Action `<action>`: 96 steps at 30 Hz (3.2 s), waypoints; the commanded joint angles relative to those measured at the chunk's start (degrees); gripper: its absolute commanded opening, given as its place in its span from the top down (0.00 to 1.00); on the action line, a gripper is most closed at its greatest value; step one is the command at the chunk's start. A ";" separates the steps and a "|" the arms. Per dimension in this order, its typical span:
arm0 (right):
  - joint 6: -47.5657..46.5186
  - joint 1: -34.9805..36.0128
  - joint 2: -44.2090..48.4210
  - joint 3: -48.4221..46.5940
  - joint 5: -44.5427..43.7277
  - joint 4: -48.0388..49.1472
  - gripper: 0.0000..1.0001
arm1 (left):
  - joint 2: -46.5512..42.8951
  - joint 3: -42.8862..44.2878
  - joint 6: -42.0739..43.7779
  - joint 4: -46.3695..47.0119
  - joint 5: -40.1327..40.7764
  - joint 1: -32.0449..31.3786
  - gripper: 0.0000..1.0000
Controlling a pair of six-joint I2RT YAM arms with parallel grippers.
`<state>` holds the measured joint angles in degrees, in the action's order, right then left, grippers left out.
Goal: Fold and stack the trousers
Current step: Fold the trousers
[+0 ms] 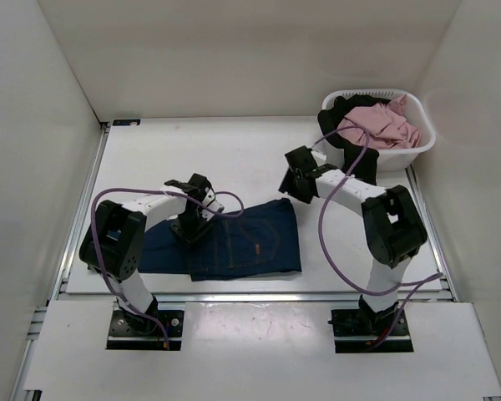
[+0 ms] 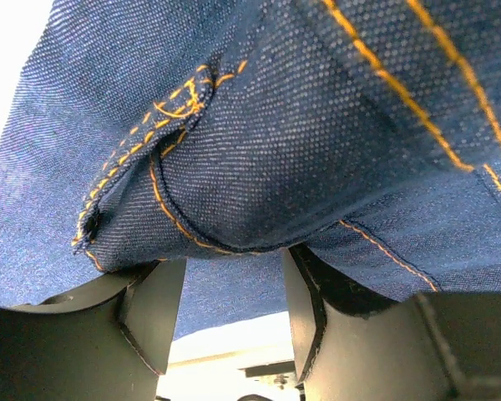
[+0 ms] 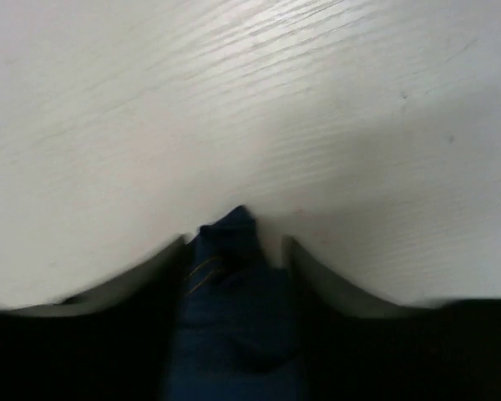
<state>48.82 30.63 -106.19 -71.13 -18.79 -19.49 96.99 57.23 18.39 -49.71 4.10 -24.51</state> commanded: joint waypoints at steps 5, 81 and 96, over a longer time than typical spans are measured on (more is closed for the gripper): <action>-10.50 0.22 18.70 9.20 16.64 -5.31 0.14 | 2.15 2.01 -0.46 5.33 1.70 0.08 0.40; -12.48 24.83 -29.25 -62.98 37.22 -15.23 0.32 | -2.60 7.71 7.18 -3.90 1.97 36.02 0.22; -6.63 14.03 2.66 -3.06 18.35 -5.75 0.74 | -5.14 13.90 3.76 -7.77 -15.62 20.31 0.24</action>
<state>38.83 45.45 -105.06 -79.88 3.90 -29.80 93.34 73.45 23.68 -56.71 -5.82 1.06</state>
